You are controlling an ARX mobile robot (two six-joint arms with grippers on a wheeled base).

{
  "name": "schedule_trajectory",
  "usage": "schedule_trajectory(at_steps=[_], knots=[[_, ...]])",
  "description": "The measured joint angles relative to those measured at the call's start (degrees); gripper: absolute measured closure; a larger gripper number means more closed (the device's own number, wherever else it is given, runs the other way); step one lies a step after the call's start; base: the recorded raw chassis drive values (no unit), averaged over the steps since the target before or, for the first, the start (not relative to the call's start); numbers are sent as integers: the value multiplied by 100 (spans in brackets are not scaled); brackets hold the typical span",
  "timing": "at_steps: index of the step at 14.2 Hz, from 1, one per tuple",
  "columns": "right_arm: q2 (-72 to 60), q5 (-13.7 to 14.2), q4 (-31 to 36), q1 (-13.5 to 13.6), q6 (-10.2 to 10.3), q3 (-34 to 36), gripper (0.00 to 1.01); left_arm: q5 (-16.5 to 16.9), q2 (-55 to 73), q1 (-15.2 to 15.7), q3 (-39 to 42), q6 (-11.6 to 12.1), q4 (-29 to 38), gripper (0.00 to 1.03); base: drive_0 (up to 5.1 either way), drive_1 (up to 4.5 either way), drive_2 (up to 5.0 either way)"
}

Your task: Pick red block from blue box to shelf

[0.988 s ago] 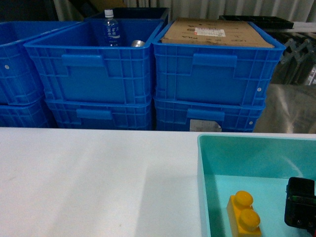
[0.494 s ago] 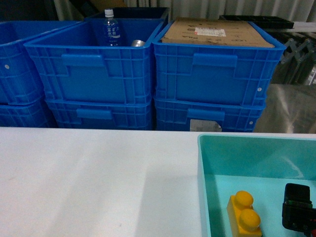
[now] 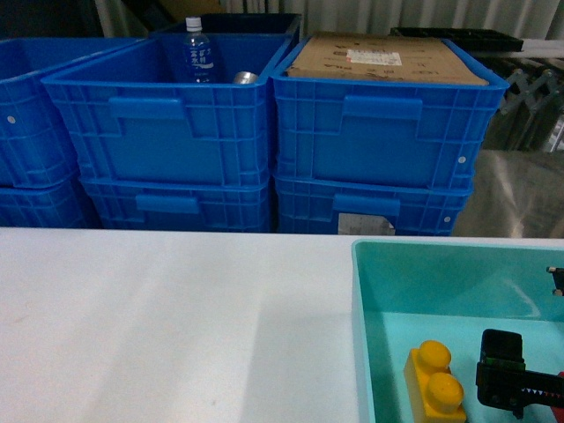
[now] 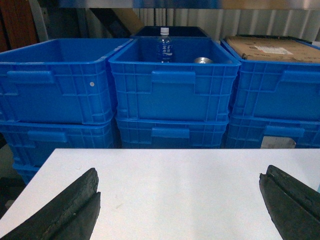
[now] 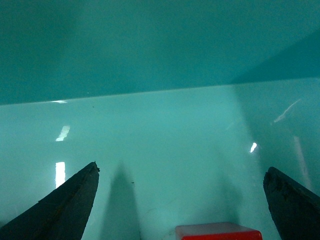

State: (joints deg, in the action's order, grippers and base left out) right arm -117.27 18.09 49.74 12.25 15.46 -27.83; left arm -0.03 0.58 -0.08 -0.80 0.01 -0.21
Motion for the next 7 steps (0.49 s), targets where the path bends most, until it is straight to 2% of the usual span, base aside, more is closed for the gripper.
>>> schedule_trajectory(at_steps=[5, 7], knots=[[-149, -282, 164, -297, 85, -92, 5, 0, 0, 0, 0, 0, -2, 5, 0, 0, 0], [-166, -310, 240, -295, 85, -92, 18, 0, 0, 0, 0, 0, 0, 5, 0, 0, 0]])
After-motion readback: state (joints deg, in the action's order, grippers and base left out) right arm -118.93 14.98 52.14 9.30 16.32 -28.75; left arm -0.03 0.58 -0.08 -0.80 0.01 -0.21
